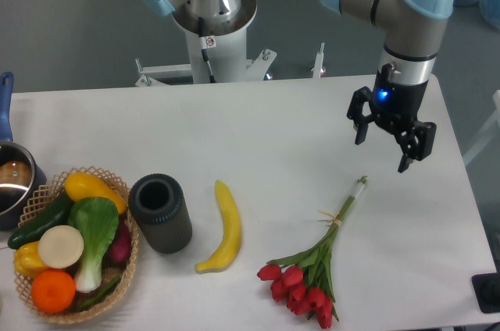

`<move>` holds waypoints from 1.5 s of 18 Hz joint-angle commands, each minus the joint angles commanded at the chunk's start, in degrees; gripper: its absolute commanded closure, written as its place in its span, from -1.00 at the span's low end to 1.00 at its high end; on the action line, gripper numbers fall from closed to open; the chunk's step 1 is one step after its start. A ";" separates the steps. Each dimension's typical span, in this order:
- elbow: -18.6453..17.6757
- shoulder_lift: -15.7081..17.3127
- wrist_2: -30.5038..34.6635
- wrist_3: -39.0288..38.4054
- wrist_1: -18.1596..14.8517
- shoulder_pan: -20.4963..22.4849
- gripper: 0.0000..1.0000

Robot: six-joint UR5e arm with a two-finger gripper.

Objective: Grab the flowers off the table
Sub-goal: 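Move the open gripper toward the red tulip bunch's stems, then lower the open gripper over the tied tulip stems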

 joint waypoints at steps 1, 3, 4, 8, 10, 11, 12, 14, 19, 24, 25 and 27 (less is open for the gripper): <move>-0.53 -0.09 -0.09 -0.70 0.53 -0.17 -1.00; -1.75 -0.44 -0.61 -4.64 1.76 -0.61 -1.00; -2.28 -0.61 -1.05 -5.62 2.46 -0.70 -1.00; -2.11 -3.15 -1.23 -6.50 3.17 -3.95 -1.00; -0.80 -5.88 -1.14 -10.17 3.17 -5.88 -1.00; 0.68 -7.45 -1.14 -12.37 3.17 -6.67 -1.00; 2.79 -9.12 -1.06 -13.87 3.17 -7.20 -1.00; 6.40 -12.73 -1.05 -16.77 3.17 -7.91 -1.00; 7.38 -17.05 -0.97 -16.79 3.17 -8.53 -1.00; 7.29 -19.07 -0.88 -17.58 3.17 -8.62 -1.00; 7.29 -19.51 -0.97 -17.58 3.17 -8.53 -1.00; 7.20 -20.47 -1.05 -17.67 3.17 -8.61 -1.00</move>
